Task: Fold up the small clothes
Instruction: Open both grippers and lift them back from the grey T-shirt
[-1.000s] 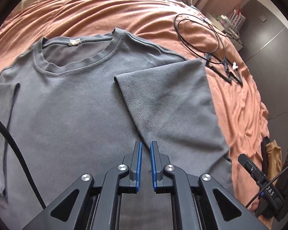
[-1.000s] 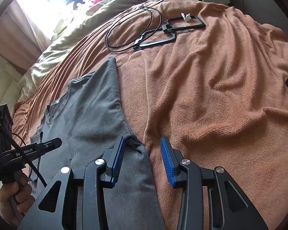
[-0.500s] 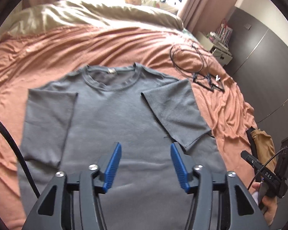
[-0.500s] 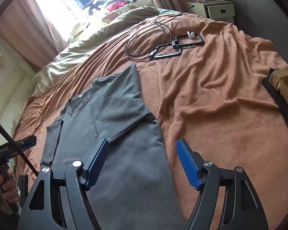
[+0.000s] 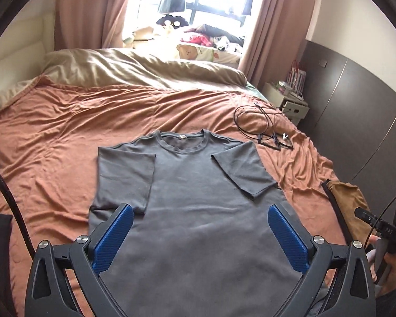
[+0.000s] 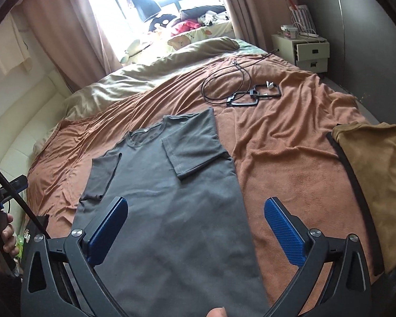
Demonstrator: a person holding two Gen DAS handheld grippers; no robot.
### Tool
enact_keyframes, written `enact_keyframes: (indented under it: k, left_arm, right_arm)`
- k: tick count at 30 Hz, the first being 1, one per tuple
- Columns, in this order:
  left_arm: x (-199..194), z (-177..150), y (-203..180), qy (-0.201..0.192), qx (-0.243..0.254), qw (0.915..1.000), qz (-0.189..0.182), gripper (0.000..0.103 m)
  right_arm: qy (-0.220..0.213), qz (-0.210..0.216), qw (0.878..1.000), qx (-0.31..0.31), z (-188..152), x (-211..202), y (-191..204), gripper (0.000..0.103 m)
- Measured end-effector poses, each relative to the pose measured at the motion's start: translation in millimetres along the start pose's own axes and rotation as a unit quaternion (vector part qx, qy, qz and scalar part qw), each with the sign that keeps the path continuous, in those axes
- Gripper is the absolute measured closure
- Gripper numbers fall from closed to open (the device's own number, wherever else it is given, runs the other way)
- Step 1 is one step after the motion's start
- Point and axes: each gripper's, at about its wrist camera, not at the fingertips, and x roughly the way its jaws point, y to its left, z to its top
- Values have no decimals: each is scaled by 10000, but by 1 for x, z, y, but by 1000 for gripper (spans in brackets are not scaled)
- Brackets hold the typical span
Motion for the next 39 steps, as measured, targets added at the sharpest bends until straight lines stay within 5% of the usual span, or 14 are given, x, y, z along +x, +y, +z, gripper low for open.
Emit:
enact_keyframes:
  k: [12,21,29,39]
  left_arm:
    - [-121,-58,41,-750,-284,9955,501,0]
    - [-193,-121,58,-1076,-420,9906,730,0]
    - [-228,-174,72,-1083,-464,9897,808,0]
    - [-241,-235,95,-887,-625,9930,469,1]
  right_arm:
    - [-523,108,9983,-236,-57,-105,3,0]
    - [-926,-241,9946,-404,-111,-170,3,0]
    - [-1006,-311,9936,-403,-151,-199,-4,0]
    - [-827,-127,9958,-372,-178,-219,-25,0]
